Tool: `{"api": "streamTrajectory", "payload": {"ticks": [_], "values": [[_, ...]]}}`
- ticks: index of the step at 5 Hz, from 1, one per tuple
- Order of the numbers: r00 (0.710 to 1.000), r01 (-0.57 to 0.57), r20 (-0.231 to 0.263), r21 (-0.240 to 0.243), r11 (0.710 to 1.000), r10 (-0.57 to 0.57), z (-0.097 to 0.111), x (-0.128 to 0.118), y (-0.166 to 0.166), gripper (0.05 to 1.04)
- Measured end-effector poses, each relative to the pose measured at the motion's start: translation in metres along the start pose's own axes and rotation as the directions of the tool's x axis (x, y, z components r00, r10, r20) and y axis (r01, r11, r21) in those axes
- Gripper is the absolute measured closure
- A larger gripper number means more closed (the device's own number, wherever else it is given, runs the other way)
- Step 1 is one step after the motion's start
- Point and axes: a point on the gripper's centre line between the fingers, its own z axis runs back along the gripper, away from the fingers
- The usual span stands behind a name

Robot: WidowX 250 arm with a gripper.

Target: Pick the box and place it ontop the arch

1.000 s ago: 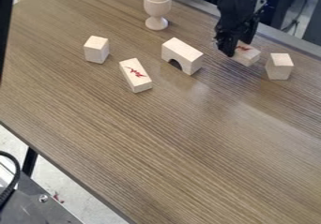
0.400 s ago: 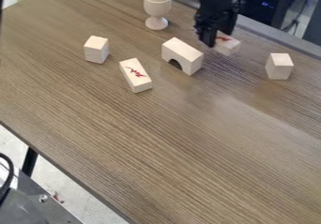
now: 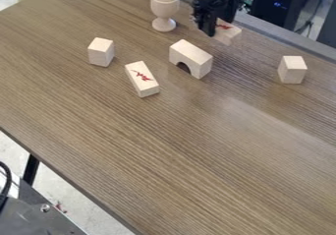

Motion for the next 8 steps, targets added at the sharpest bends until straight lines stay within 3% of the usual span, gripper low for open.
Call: {"api": "streamTrajectory", "payload": {"ticks": [4, 5, 8], "values": [[1.0, -0.015, 0.008, 0.063, 0.998, 0.014, -0.012, 0.009, 0.021, 0.538], [1.0, -0.022, 0.021, 0.046, 0.999, 0.021, -0.002, 0.013, 0.023, 0.538], [0.999, -0.031, 0.044, 0.055, 0.998, 0.028, -0.003, 0.019, 0.027, 0.538]]}}
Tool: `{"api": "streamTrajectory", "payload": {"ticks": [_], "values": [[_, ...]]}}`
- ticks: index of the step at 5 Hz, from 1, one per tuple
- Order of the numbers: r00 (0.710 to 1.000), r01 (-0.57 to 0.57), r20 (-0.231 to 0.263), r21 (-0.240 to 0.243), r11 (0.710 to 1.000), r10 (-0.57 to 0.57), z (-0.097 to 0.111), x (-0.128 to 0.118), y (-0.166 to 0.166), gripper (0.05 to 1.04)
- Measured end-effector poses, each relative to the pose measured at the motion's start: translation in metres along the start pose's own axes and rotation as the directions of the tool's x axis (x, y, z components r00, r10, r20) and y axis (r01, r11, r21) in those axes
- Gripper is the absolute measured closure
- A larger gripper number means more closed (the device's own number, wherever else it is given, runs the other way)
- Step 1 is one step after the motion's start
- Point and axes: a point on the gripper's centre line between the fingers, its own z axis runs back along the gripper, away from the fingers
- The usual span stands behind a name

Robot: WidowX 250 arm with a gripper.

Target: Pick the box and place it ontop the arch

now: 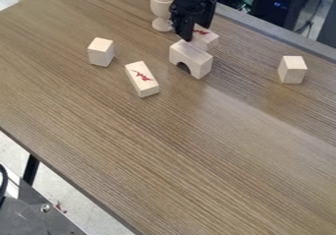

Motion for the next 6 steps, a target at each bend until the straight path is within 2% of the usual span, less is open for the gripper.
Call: {"api": "streamTrajectory", "payload": {"ticks": [3, 6], "values": [[1.0, -0.005, 0.01, 0.011, 1.0, 0.005, -0.003, 0.0, 0.004, 0.538], [1.0, -0.001, -0.001, 0.055, 0.998, 0.001, -0.013, -0.005, 0.017, 0.538]]}}
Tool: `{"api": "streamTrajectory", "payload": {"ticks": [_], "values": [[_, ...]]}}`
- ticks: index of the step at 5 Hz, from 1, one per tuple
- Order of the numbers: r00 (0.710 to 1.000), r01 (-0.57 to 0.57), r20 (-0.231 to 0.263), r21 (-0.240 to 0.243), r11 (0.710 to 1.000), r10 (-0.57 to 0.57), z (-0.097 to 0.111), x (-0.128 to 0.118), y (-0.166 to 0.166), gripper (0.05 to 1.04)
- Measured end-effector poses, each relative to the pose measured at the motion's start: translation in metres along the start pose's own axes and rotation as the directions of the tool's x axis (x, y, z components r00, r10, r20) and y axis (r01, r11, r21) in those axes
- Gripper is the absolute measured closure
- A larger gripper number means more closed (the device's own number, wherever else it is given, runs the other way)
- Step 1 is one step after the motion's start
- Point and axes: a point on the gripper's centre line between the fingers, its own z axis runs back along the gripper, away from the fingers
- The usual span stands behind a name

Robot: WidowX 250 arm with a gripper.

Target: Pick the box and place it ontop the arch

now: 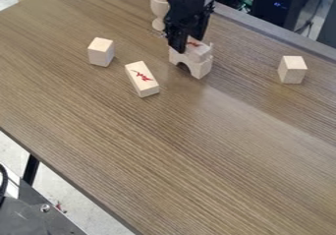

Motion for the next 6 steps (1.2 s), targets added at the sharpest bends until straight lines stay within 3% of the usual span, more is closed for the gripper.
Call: {"api": "streamTrajectory", "payload": {"ticks": [3, 4, 5, 6], "values": [[1.0, -0.021, 0.001, -0.042, 0.999, 0.021, -0.0009, -0.0051, -0.0038, 0.538], [1.0, -0.03, 0.003, -0.056, 0.998, 0.03, -0.0005, -0.0057, -0.004, 0.487], [0.999, -0.048, 0.01, -0.043, 0.998, 0.049, -0.0009, -0.0045, -0.0016, 0.185], [0.999, -0.049, 0.012, -0.024, 0.999, 0.049, 0.0025, -0.0038, -0.0011, 0.075]]}}
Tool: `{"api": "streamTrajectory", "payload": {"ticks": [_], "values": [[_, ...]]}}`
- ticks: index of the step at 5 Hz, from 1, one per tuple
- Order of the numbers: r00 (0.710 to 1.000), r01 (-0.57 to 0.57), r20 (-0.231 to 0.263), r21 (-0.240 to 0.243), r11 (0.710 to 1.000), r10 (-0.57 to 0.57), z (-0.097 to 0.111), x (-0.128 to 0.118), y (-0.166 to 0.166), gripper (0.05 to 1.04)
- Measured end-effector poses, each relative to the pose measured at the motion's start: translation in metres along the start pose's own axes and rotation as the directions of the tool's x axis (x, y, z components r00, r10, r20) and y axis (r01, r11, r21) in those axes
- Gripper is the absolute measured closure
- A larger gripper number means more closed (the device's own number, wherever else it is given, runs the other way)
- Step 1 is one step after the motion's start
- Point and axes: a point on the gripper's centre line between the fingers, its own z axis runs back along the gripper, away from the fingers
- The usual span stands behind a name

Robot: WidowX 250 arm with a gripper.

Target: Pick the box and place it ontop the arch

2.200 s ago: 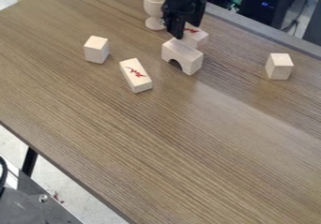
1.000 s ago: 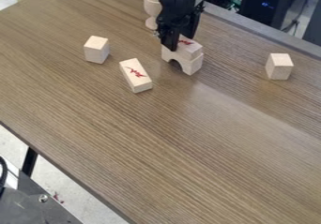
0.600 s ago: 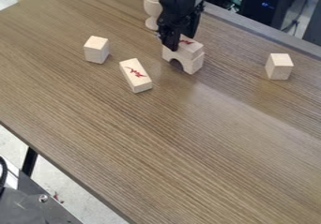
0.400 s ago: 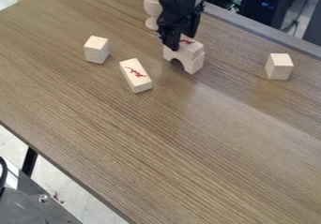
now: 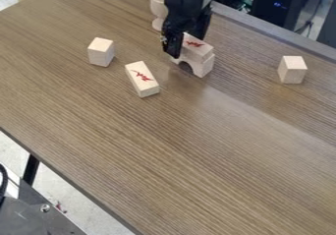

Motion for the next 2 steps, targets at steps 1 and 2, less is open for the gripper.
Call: {"api": "streamTrajectory", "payload": {"ticks": [1, 2], "values": [[1.0, 0.018, 0.007, -0.003, 1.0, -0.018, 0.006, 0.0, -0.005, 0.084], [0.998, 0.069, -0.006, -0.025, 0.997, -0.069, 0.016, -0.002, -0.015, 0.084]]}}
